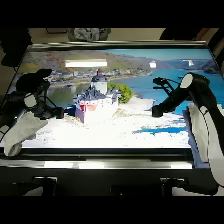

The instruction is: Fold the shirts.

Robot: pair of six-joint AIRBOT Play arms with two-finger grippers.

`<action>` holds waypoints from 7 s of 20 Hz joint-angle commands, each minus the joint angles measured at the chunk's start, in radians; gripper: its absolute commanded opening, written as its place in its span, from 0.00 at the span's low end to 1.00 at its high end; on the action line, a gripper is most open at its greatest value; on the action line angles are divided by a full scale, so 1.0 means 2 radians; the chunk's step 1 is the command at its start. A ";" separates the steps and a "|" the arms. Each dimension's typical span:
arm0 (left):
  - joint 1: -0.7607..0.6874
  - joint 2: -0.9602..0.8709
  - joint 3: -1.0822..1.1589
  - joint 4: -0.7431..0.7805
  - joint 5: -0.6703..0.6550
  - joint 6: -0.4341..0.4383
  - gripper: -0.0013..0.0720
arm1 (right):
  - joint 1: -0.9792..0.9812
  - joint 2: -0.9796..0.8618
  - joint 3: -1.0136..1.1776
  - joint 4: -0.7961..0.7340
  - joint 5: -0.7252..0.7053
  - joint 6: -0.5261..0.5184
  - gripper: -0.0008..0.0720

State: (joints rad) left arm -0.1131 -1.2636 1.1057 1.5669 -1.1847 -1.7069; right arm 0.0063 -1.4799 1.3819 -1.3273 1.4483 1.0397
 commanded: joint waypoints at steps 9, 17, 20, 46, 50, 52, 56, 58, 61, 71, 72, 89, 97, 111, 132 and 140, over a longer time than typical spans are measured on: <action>0.000 0.000 0.000 -0.001 0.037 -0.002 0.84 | 0.000 0.000 0.000 -0.002 -0.053 0.000 0.84; 0.018 -0.022 0.020 0.003 0.328 0.009 0.95 | 0.000 0.000 0.000 -0.002 -0.089 0.000 0.84; 0.085 -0.129 0.168 0.001 0.285 0.006 0.97 | 0.000 0.000 0.000 -0.002 -0.096 0.000 0.84; 0.308 -0.459 0.445 -0.300 0.315 -0.085 0.16 | 0.000 0.000 0.000 0.001 -0.049 0.032 0.84; 0.308 -0.456 0.445 -0.357 0.305 -0.066 0.05 | 0.000 0.000 0.000 -0.010 -0.054 0.026 0.84; 0.307 -0.437 0.446 -0.399 0.305 -0.013 0.05 | 0.000 0.000 0.000 -0.015 -0.054 0.024 0.84; 0.289 -0.329 0.446 -0.423 0.278 0.146 0.05 | 0.000 0.005 0.026 -0.024 -0.046 -0.022 0.84; 0.267 -0.250 0.446 -0.423 0.235 0.218 0.04 | 0.000 0.023 0.061 -0.055 -0.044 -0.023 0.84; 0.222 -0.120 0.445 -0.422 0.179 0.254 0.05 | 0.000 0.073 0.119 -0.094 -0.047 -0.027 0.84; 0.027 0.065 0.416 -0.375 -0.061 0.184 0.05 | 0.000 0.250 0.151 -0.102 0.118 -0.023 0.84; 0.000 0.065 0.387 -0.375 -0.062 0.184 0.05 | 0.000 0.251 0.150 -0.102 0.151 -0.023 0.84; -0.109 -0.085 0.176 -0.296 -0.029 0.213 0.99 | 0.000 0.119 0.124 -0.077 0.126 -0.041 0.85; 0.034 -0.070 -0.014 -0.287 0.005 0.187 0.93 | 0.000 0.114 -0.103 0.115 0.029 -0.097 0.98; -0.059 -0.159 -0.013 -0.322 0.159 0.203 0.05 | 0.040 0.045 -0.242 0.234 -0.049 -0.171 0.99; 0.086 0.183 0.345 -0.308 0.161 0.167 0.05 | -0.037 0.355 0.136 -0.029 -0.167 -0.174 0.07; 0.101 0.273 0.344 -0.271 0.137 0.134 0.05 | -0.037 0.424 0.139 -0.046 -0.201 -0.118 0.07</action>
State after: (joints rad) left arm 0.0803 -0.7551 1.7885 0.9611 -0.8757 -1.3983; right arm -0.0662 -0.6590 1.6516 -1.3823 1.0630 0.7631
